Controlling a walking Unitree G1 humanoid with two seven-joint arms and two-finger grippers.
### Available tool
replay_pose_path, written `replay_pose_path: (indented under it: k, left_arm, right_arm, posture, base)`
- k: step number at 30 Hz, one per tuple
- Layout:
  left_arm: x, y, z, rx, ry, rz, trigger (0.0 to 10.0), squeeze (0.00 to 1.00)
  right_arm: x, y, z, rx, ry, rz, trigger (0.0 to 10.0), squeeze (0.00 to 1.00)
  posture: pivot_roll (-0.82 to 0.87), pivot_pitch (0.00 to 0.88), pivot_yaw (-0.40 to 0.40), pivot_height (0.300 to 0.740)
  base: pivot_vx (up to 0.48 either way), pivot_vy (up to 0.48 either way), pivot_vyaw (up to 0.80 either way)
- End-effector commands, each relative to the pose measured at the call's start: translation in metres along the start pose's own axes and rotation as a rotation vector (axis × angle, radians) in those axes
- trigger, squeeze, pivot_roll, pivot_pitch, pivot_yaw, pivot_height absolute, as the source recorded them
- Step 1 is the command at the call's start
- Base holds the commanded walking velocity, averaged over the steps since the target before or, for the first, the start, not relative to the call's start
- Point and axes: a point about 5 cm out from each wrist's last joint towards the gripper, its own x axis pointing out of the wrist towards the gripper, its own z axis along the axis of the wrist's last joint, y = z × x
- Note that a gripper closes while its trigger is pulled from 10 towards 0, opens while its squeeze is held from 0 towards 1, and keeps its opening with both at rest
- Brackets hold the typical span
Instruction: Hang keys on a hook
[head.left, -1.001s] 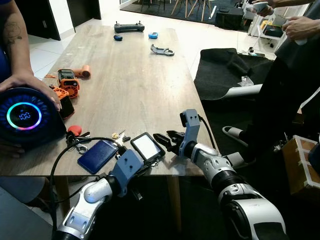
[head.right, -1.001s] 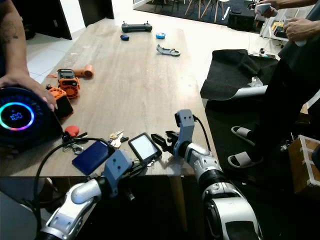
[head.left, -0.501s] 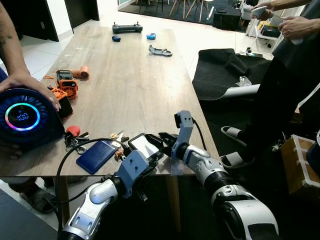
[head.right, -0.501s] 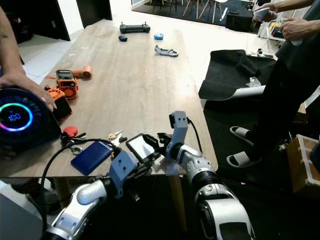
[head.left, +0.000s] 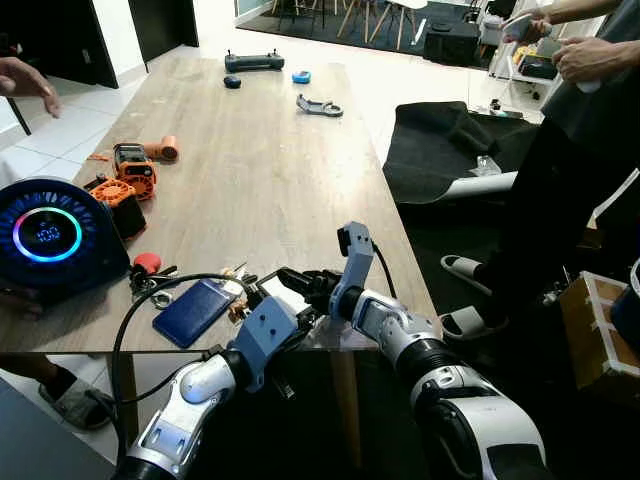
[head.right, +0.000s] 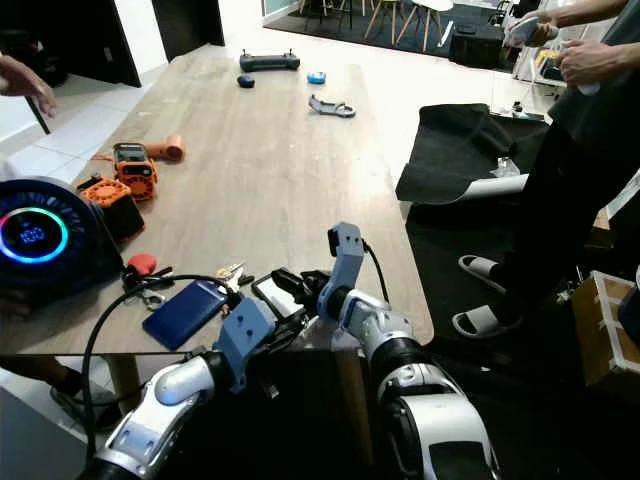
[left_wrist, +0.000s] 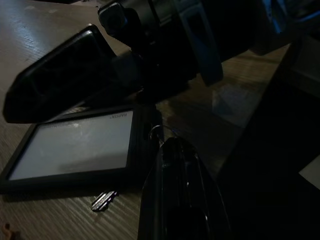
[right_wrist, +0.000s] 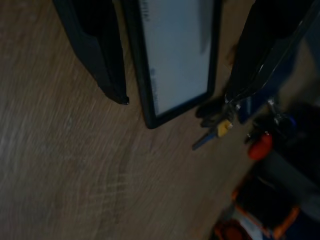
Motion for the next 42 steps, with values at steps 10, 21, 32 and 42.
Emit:
replay_pose_path:
  k: [10, 21, 32, 42]
  left_arm:
    - [0.002, -0.001, -0.002, 0.012, 0.010, -0.006, 10.0, 0.00]
    - [0.002, 0.000, -0.003, 0.018, 0.012, -0.005, 10.0, 0.00]
    - [0.000, 0.007, 0.000, 0.019, 0.001, 0.019, 10.0, 0.00]
    - [0.003, 0.014, 0.005, 0.025, -0.017, 0.046, 10.0, 0.00]
  right_arm:
    - [0.000, 0.005, -0.011, 0.341, 0.026, 0.078, 10.0, 0.00]
    - [0.001, 0.016, 0.002, 0.504, -0.024, 0.168, 10.0, 0.00]
    - [0.001, 0.009, -0.002, 0.188, 0.051, 0.025, 10.0, 0.00]
    - [-0.001, 0.007, 0.001, 0.250, 0.030, 0.022, 10.0, 0.00]
  posture:
    - [0.08, 0.157, -0.057, 0.740]
    - [0.08, 0.158, -0.056, 0.740]
    - [0.09, 0.155, -0.055, 0.740]
    - [0.08, 0.147, -0.054, 0.740]
  base:
    - [0.000, 0.000, 0.00]
    - [0.000, 0.000, 0.00]
    - [0.000, 0.000, 0.00]
    - [0.000, 0.000, 0.00]
